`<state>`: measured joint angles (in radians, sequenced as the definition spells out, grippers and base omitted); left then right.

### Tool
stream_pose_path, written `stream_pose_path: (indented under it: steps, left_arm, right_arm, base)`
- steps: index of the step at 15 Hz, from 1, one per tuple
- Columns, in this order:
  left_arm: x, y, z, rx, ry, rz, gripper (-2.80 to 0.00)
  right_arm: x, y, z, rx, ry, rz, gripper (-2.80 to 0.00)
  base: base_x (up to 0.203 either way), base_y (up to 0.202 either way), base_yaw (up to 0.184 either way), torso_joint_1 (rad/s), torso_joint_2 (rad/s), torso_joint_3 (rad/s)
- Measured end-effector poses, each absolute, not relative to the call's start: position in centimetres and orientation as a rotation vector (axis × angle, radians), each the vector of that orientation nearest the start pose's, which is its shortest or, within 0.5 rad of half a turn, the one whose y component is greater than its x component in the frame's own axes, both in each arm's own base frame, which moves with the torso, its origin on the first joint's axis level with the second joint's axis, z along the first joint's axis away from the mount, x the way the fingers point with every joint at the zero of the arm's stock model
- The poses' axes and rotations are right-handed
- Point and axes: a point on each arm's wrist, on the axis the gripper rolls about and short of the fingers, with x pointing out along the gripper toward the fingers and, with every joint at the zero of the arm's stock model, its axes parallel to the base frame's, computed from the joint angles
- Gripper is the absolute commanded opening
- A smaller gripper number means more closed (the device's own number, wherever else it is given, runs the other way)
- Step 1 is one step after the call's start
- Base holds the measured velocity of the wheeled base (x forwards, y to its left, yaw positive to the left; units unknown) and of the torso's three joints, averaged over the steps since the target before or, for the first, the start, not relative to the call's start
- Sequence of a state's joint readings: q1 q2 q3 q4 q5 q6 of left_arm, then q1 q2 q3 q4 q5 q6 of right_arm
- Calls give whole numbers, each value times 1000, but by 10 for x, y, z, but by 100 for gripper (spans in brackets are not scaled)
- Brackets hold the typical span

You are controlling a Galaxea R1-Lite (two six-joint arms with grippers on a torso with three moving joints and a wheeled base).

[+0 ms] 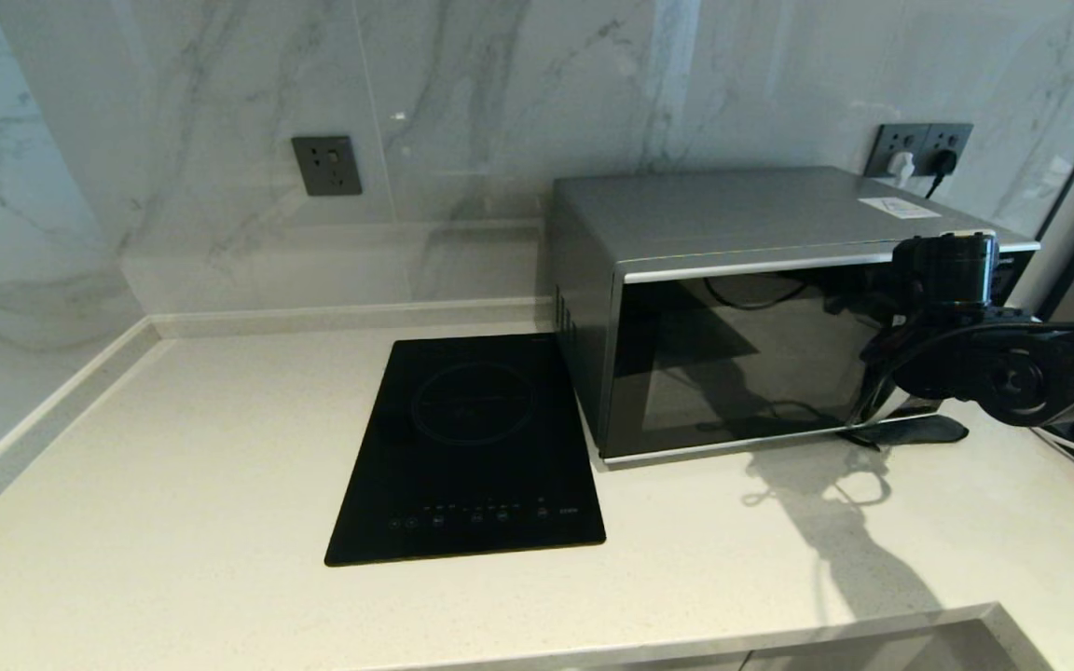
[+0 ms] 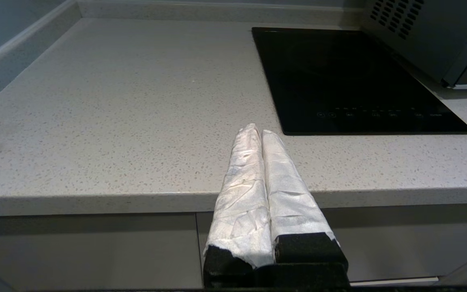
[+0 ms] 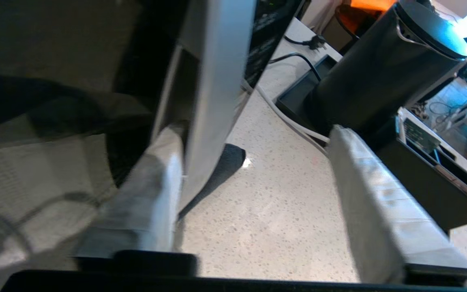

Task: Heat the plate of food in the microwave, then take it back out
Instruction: Open the microwave oven

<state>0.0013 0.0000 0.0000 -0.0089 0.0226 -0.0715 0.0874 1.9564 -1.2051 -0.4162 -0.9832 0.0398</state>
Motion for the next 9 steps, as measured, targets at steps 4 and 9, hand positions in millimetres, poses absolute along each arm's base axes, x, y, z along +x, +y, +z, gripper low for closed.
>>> stream_pose_path:
  steps: [4, 9]
  left_arm:
    - [-23, 0, 76, -71, -10, 23, -280]
    - [-23, 0, 76, -71, -10, 24, -280]
  right_arm:
    - [377, 15, 185, -139, 278, -892, -280]
    - [374, 14, 188, -137, 273, -897, -280]
  base:
    - [0, 0, 0, 0, 0, 0]
    - [0, 0, 0, 0, 0, 0]
